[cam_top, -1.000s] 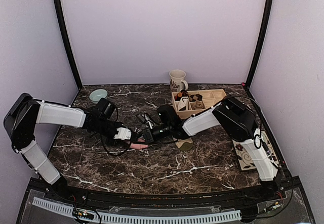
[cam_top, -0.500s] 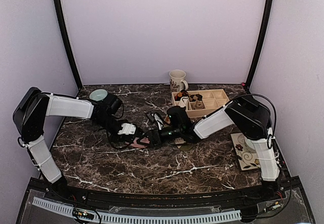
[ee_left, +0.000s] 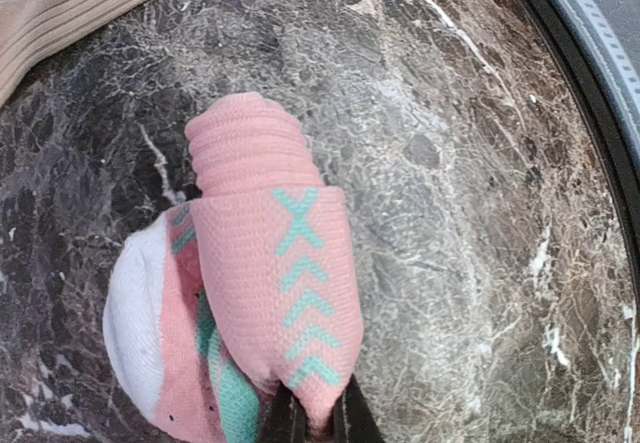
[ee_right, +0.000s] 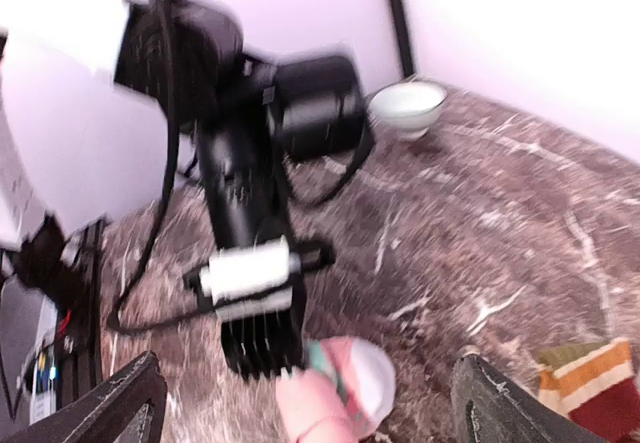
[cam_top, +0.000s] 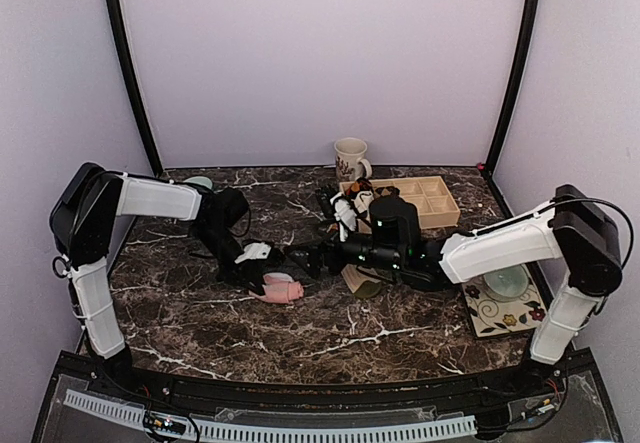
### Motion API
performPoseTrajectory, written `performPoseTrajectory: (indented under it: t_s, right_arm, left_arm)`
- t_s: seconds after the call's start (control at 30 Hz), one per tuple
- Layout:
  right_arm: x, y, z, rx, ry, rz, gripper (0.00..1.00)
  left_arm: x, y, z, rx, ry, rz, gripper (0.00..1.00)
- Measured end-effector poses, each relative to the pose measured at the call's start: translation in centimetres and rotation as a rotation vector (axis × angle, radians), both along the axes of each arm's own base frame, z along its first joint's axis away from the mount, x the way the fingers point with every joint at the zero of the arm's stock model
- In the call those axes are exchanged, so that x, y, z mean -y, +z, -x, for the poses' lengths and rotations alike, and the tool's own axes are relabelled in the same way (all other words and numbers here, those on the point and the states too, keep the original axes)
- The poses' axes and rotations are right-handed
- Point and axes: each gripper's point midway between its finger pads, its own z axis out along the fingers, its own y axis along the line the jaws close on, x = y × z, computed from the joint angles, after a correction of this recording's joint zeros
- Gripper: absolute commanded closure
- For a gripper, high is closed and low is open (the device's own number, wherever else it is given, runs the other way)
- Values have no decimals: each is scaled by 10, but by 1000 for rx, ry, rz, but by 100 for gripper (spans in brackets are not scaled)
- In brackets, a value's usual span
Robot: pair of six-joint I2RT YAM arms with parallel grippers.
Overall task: Roll the socks
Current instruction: Roll the sock at the center of the board.
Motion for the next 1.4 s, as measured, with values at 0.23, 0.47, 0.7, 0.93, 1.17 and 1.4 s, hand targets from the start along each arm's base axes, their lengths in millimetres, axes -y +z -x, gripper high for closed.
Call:
performPoseTrajectory:
  t_s: [0.23, 0.47, 0.7, 0.93, 1.17, 1.4]
  right_arm:
    - [-10, 49, -32, 161, -139, 93, 1]
    - [4, 70, -22, 315, -282, 188, 1]
    - [10, 41, 4, 460, -173, 354, 1]
    - [-1, -7, 54, 552, -9, 553, 14]
    - [-26, -25, 74, 591, 103, 590, 26]
    - [-57, -84, 93, 626, 290, 675, 29]
  left_arm:
    - [-2, 0, 11, -147, -3, -19, 100]
    - [-5, -2, 25, -295, -3, -59, 100]
    - [-6, -2, 34, -445, 18, -104, 100]
    - [-5, -2, 35, -542, 46, -150, 100]
    - [-8, -3, 39, -585, 64, -181, 100]
    - [-9, -3, 41, -607, 84, -200, 100]
